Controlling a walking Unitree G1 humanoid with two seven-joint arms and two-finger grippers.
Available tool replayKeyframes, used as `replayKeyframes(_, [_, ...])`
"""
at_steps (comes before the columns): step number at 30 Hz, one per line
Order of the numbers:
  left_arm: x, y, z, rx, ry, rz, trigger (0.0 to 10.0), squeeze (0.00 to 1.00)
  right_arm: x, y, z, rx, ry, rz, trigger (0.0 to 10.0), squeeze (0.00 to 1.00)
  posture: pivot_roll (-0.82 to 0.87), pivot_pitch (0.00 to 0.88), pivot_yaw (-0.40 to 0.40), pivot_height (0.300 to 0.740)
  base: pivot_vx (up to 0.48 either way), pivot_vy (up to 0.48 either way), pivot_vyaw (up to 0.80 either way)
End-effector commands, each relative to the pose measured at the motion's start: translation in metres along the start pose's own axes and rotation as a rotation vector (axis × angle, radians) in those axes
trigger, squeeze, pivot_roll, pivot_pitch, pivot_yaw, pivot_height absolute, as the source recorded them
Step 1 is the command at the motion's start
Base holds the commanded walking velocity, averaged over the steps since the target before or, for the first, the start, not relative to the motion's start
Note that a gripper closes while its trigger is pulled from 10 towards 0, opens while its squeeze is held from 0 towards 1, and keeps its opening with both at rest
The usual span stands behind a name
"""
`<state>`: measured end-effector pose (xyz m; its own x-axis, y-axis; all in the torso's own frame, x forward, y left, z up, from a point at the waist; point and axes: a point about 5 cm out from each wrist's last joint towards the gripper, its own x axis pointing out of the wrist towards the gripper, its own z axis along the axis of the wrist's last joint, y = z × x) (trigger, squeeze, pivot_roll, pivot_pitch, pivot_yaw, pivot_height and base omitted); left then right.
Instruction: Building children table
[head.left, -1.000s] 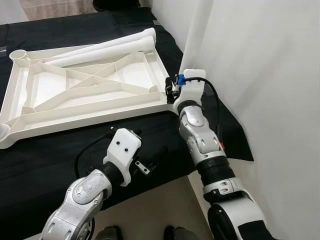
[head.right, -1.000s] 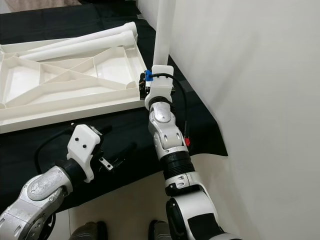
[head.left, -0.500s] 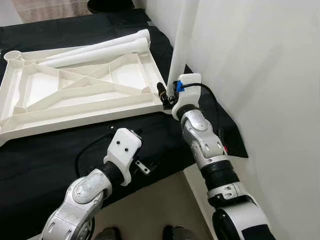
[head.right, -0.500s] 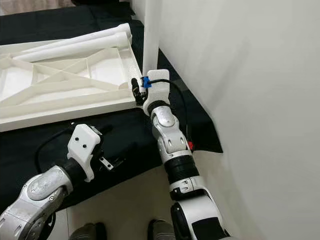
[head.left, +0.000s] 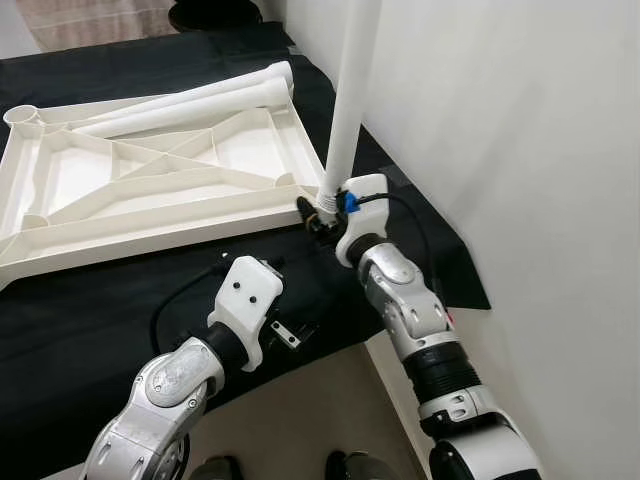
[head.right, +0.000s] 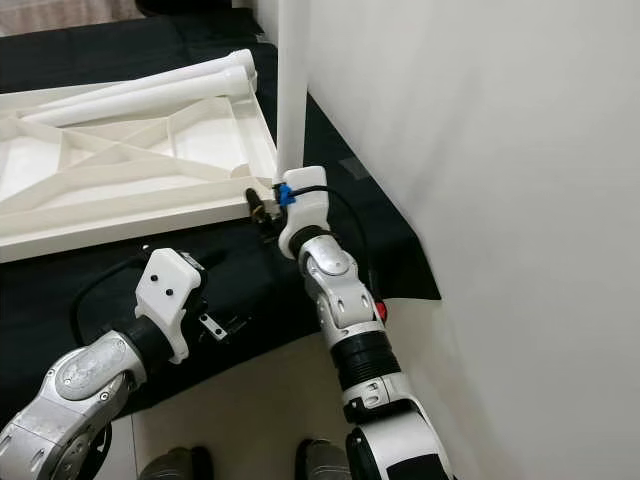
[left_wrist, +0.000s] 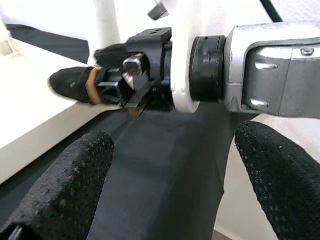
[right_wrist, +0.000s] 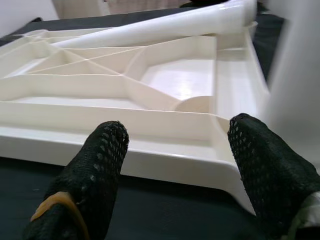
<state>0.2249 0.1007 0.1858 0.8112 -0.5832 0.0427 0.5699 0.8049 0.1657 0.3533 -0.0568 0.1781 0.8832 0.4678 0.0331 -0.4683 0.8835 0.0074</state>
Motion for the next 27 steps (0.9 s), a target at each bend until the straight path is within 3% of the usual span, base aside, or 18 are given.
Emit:
replayKeyframes(1, [-0.001,0.002,-0.002,0.004,0.007,0.009,10.0,0.00,-0.007,-0.006,-0.007,-0.022,0.028,-0.010,10.0,0.00,0.05,0.157,-0.072,0.740,0.000,0.000,0.00])
replayKeyframes(7, [-0.001,0.002,-0.001,0.004,0.005,0.008,10.0,0.00,-0.014,-0.014,-0.012,-0.033,0.048,-0.029,10.0,0.00,0.05,0.157,-0.071,0.740,0.000,0.000,0.00])
replayKeyframes(10, [0.000,0.002,0.000,0.004,-0.001,0.008,10.0,0.00,-0.031,-0.019,-0.026,-0.036,0.107,0.040,10.0,0.00,0.04,0.157,-0.070,0.740,0.000,0.000,0.00])
replayKeyframes(13, [0.000,0.002,0.000,0.004,-0.002,0.007,10.0,0.00,-0.037,-0.022,-0.030,-0.046,0.126,0.056,10.0,0.00,0.04,0.159,-0.072,0.740,0.000,0.000,0.00])
replayKeyframes(17, [0.000,0.002,0.000,0.003,-0.003,0.005,10.0,0.00,-0.048,-0.038,-0.037,-0.095,0.159,0.040,10.0,0.00,0.04,0.159,-0.072,0.740,0.000,0.000,0.00])
replayKeyframes(19, [0.000,0.002,-0.001,0.001,-0.003,0.004,10.0,0.00,-0.055,-0.056,-0.040,-0.142,0.186,0.002,10.0,0.00,0.04,0.159,-0.070,0.740,0.000,0.000,0.00])
replayKeyframes(22, [-0.001,0.002,-0.001,0.001,-0.003,0.004,10.0,0.00,-0.056,-0.067,-0.040,-0.164,0.195,-0.048,10.0,0.00,0.04,0.160,-0.071,0.740,0.000,0.000,0.00])
replayKeyframes(24, [-0.001,0.002,-0.001,-0.001,-0.003,0.002,10.0,0.00,-0.056,-0.085,-0.039,-0.193,0.209,-0.169,10.0,0.00,0.04,0.162,-0.069,0.740,0.000,0.000,0.00])
replayKeyframes(26, [-0.001,0.002,-0.001,-0.001,-0.003,0.002,10.0,0.00,-0.056,-0.085,-0.039,-0.193,0.209,-0.169,10.0,0.00,0.04,0.162,-0.069,0.740,0.000,0.000,0.00])
replayKeyframes(27, [-0.001,0.001,-0.001,-0.003,-0.001,0.000,10.0,0.00,-0.055,-0.092,-0.038,-0.204,0.213,-0.236,10.0,0.00,0.04,0.164,-0.069,0.740,0.000,0.000,0.00])
